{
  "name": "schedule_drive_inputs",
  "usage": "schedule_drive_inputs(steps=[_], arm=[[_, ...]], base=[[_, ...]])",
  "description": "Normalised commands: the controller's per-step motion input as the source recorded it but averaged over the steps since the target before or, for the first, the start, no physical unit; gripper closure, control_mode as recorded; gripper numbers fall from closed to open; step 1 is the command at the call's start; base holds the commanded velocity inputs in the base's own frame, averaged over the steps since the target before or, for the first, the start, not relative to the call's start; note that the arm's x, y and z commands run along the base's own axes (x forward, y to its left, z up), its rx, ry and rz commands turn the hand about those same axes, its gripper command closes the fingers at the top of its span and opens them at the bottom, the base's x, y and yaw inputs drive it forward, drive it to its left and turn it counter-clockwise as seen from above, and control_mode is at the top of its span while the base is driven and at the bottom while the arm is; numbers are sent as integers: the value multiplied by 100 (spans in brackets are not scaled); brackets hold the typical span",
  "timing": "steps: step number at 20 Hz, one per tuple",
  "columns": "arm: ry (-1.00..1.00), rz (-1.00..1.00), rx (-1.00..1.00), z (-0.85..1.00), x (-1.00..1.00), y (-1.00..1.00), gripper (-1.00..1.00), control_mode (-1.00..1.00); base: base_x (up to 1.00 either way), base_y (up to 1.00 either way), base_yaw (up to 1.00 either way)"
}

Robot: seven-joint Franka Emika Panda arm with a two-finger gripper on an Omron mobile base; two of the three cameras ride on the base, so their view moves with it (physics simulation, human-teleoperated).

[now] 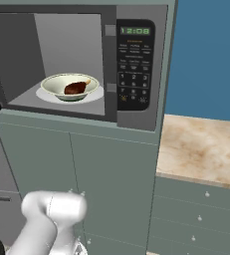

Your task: Remove the kiwi from the bowl and place it on the small plate. Then place the bowl with only the steak in the microwave, close the door, and press the start button to microwave the steak.

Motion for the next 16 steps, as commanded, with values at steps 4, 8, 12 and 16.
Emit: schedule_drive_inputs(steps=[4,8,12,16], arm=[[0,-4,12,20,0,-94,-100,-100],[2,-1,15,29,0,-93,-100,-100],[3,0,16,29,0,-85,-100,-100],[4,0,14,28,3,-72,-100,-100]], base=[[0,0,0],[0,0,0],[0,0,0],[0,0,0]])
